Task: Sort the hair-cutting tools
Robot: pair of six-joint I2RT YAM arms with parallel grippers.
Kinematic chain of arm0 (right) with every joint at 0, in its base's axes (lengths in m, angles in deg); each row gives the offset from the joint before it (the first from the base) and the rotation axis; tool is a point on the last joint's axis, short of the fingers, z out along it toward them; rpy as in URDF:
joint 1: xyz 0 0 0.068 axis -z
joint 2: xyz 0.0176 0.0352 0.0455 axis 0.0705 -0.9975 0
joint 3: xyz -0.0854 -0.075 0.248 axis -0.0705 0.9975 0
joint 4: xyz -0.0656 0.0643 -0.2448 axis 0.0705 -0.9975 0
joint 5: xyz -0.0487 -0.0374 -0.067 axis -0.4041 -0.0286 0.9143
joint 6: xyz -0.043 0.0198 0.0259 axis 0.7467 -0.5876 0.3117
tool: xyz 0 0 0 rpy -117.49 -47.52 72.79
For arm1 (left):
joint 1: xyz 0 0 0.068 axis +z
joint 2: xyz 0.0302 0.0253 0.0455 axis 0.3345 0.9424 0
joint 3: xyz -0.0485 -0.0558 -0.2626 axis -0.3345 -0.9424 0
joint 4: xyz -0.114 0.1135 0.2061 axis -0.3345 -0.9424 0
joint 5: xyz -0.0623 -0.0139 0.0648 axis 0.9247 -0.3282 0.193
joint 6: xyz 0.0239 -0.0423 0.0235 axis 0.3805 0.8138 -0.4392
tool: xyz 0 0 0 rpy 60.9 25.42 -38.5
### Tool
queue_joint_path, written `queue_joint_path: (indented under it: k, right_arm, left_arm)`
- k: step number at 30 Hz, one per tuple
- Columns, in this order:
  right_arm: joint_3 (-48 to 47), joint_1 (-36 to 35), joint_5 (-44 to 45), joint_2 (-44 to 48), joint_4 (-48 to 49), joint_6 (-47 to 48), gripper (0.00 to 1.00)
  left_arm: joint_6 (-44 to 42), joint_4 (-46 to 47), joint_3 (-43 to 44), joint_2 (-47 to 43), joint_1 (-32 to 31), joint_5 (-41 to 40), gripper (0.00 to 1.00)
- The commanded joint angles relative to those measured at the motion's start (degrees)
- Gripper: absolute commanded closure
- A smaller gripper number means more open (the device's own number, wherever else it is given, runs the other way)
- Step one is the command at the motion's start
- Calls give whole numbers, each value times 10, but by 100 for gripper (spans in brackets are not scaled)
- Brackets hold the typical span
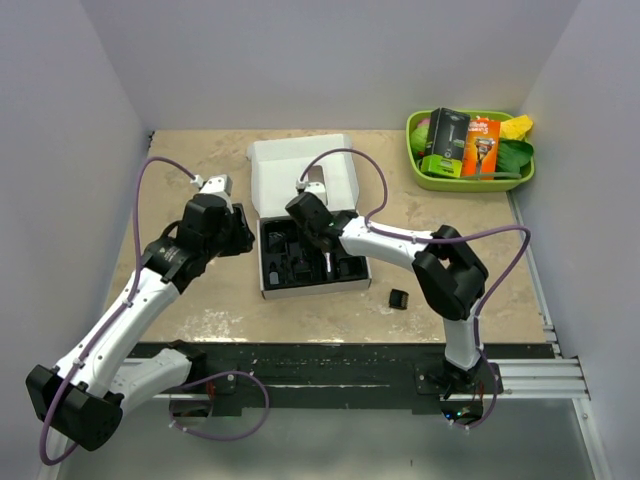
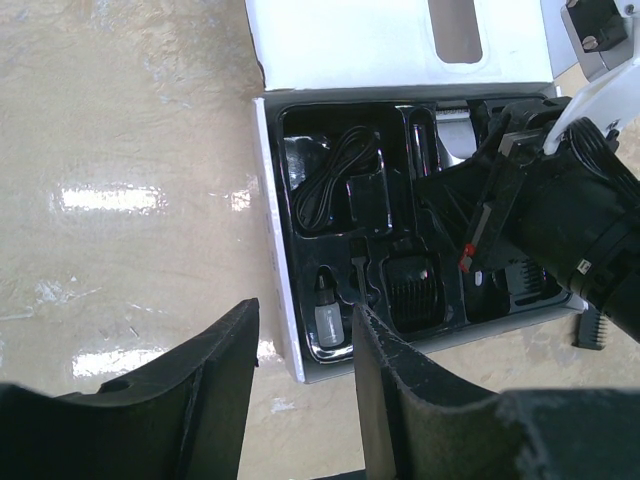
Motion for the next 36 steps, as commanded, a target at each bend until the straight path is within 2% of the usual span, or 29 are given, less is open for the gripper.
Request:
queue_joint_path:
  k: [1,10,12,13,15,16,20,24,28,33,36]
  right_arm:
    - [0,-4,21,1,-3,-10,100]
    - [-26,-11,55,103,-53,12,100]
    - [-14,-12,67,149,-59,17,91]
    - [2,-12,70,164,-67,19,82]
    - [19,-12,85,213,-80,21,72]
    - [40,-12,90,233,-94,22,62]
    - [93,-11,114,306,-143,14,48]
    - [152,-12,140,383,-195,-14,44]
    - [220,-12,111,456,-245,-75,40]
    - [269,-12,94,492,-295,-120,31]
    - [280,-12,90,501,-318,-101,28]
  left_arm:
    - [-8,19,-5,-11,-1,6,53]
    - [-11,1,25,-21,-1,13,53]
    - [-13,-2,33,-22,-1,16,52]
    - [-15,-3,35,-28,-1,18,52]
    - [-18,-6,43,-32,-1,21,52]
    - [-19,-8,45,-36,-1,22,52]
    - [-29,-11,54,-47,-1,49,51]
    - [-49,-9,56,-58,-1,80,50]
    - [-69,-9,57,-58,-1,121,49]
    - [-74,-7,56,-57,-1,153,49]
    - [-75,-4,54,-61,0,161,49]
